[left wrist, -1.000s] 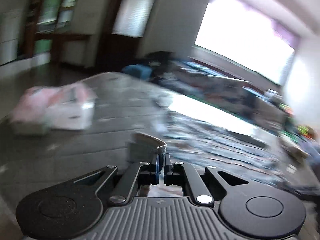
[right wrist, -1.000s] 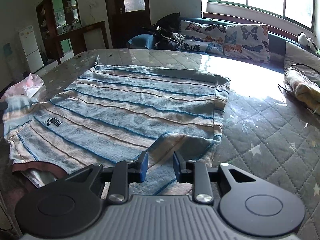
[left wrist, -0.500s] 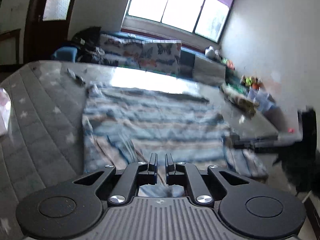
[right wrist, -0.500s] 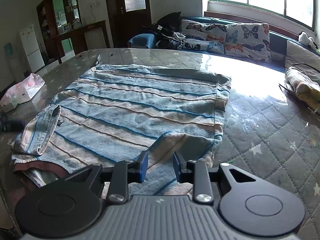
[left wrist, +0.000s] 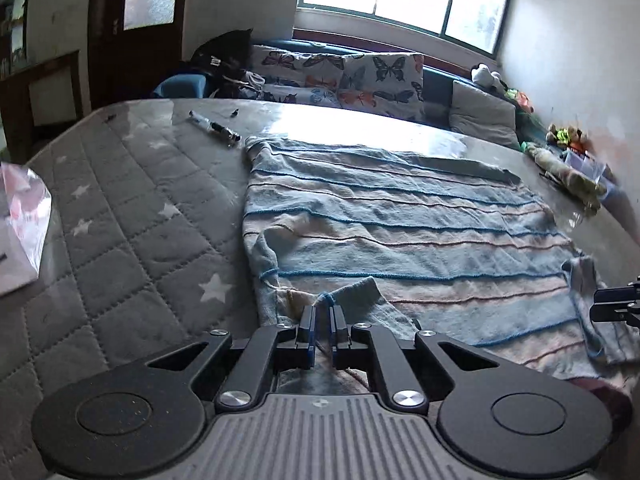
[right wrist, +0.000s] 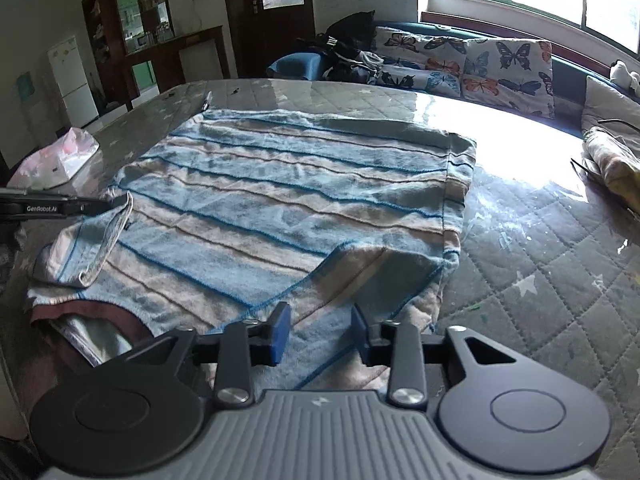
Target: Fold clothes
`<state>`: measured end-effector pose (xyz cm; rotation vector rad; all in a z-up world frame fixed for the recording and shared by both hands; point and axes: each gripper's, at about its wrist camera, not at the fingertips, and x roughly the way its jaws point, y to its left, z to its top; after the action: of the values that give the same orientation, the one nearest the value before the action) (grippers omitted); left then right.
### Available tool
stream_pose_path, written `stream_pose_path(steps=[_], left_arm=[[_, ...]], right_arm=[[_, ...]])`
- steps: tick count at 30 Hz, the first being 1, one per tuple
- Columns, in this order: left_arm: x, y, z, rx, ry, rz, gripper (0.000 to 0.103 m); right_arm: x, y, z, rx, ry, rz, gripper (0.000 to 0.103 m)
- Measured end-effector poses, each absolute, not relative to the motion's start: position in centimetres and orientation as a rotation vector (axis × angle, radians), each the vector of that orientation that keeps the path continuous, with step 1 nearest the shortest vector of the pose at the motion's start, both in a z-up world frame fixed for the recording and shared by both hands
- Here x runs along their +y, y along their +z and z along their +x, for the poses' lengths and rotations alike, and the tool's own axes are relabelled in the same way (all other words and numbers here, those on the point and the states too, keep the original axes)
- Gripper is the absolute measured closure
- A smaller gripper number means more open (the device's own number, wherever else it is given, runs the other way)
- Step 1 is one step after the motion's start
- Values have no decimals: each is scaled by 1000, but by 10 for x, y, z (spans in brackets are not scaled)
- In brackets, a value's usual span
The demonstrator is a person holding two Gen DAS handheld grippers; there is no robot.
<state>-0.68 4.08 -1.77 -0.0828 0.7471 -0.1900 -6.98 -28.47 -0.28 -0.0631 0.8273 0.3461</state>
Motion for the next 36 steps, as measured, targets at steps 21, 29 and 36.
stream_pose_path(steps=[21, 29, 36], left_arm=[[-5, -5, -128, 661, -547, 522, 63], [-16, -21, -133, 594, -605, 650, 63], [-19, -22, -128, 564, -651, 621, 91]], right_arm=[[-260, 13, -163, 852, 530, -432, 59], [-243, 4, -173, 780, 558, -546, 51], [-241, 3, -166, 769, 577, -512, 53]])
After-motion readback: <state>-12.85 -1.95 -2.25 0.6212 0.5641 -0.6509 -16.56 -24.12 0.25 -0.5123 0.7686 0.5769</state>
